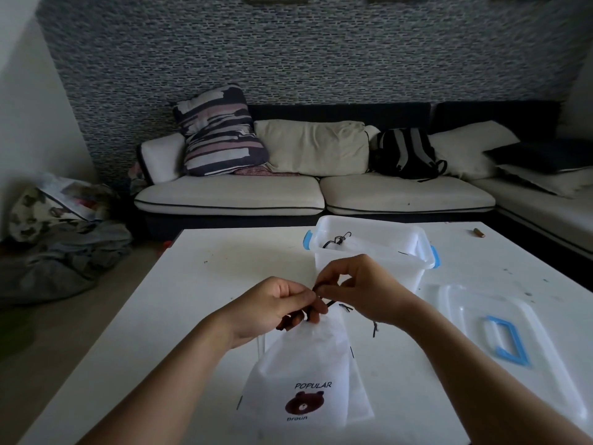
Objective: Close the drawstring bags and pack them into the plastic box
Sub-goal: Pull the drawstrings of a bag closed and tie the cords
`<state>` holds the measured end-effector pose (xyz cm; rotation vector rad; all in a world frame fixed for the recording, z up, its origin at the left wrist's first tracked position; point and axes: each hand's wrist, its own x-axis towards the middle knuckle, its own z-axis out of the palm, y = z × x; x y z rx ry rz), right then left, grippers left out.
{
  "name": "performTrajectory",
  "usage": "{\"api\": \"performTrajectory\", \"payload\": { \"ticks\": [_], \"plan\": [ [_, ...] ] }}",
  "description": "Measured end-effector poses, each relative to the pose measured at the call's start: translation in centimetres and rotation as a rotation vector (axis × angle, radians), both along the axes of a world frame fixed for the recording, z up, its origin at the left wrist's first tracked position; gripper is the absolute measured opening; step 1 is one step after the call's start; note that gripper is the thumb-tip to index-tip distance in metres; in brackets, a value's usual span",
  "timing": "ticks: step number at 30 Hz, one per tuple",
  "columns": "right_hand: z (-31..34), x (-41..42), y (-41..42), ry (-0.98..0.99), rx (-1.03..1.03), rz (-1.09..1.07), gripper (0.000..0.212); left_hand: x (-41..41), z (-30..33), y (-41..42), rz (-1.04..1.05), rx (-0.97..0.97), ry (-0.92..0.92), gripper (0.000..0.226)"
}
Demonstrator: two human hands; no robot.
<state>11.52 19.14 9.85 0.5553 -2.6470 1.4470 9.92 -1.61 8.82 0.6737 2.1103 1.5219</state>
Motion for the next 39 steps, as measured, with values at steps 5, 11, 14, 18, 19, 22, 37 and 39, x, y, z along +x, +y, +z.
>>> {"api": "performTrajectory", "payload": {
  "ticks": [5, 11, 14, 18, 19, 22, 37, 39],
  "plan": [
    [0.3, 0.0, 0.2, -0.088, -0.228, -0.082, 0.008, 0.0, 0.2, 0.5, 0.062, 0.102, -0.064, 0.028],
    [0.6, 0.1, -0.6, -0.331, -0.520, -0.072, 0.023, -0.1, 0.0, 0.8, 0.105, 0.190, -0.103, 0.024],
    [0.6, 0.1, -0.7, -0.388, -0.612, -0.099, 0.023, -0.1, 0.0, 0.9, 0.114, 0.190, -0.107, 0.026],
    [0.5, -0.1, -0.9, -0.442, -0.640, -0.137, 0.026, -0.1, 0.1, 0.7, 0.073, 0.178, -0.125, 0.029],
    [0.4, -0.2, -1.0, -0.451, -0.639, -0.148, 0.025, -0.1, 0.1, 0.6, 0.068, 0.178, -0.123, 0.028],
    [0.3, -0.2, -0.7, -0.420, -0.573, -0.173, 0.015, -0.2, 0.0, 0.6, 0.117, 0.188, -0.110, 0.024],
    [0.9, 1.3, 0.7, 0.107, 0.279, -0.100, 0.016, -0.8, -0.7, 0.9, 0.248, 0.088, 0.019, 0.020],
    [0.7, 1.4, 0.8, 0.197, 0.293, -0.105, 0.019, -0.6, -0.8, 1.1, 0.229, 0.052, 0.049, 0.020]
  ]
}}
